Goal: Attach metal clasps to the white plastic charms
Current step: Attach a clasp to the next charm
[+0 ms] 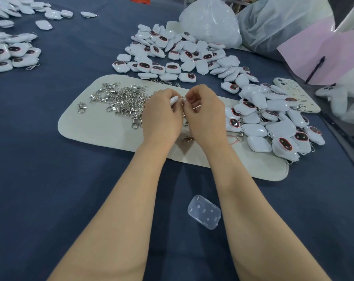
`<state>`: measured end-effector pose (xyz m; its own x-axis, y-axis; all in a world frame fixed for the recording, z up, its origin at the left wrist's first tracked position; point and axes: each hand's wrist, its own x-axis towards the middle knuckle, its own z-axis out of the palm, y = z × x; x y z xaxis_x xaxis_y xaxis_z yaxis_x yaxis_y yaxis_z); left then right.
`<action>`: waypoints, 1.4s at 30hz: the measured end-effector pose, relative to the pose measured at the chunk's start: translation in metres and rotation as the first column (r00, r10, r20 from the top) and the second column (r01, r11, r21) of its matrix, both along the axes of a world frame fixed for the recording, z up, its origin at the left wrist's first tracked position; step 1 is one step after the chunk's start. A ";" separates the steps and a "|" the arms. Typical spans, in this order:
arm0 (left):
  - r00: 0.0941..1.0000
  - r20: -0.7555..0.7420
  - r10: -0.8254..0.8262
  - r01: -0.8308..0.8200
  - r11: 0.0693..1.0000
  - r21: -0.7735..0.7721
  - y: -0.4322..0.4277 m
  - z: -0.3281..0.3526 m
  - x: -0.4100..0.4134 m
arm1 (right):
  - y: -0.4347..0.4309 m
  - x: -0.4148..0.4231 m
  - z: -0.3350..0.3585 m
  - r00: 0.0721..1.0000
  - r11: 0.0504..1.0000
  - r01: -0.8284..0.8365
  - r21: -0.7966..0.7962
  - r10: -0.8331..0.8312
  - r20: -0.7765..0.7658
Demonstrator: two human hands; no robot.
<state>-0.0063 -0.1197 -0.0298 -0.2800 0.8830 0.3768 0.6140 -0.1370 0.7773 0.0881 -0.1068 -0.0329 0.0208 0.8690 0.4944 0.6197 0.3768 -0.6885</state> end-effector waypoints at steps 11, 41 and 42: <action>0.999 -0.047 -0.012 0.010 1.000 -0.024 0.000 0.001 0.001 | -0.001 0.001 0.001 1.000 1.000 0.002 0.008 -0.002 0.009; 0.997 -0.076 -0.005 -0.002 0.997 -0.083 0.001 -0.001 -0.001 | 0.001 0.004 -0.003 0.995 0.986 -0.099 -0.132 0.099 -0.007; 0.997 -0.080 -0.002 -0.005 0.997 -0.081 0.000 -0.001 -0.001 | 0.001 0.004 -0.004 0.995 0.985 -0.101 -0.136 0.102 -0.004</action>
<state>-0.0070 -0.1192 -0.0311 -0.2534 0.9111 0.3251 0.6746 -0.0745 0.7344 0.0920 -0.1053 -0.0372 -0.0726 0.9257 0.3712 0.5854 0.3409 -0.7356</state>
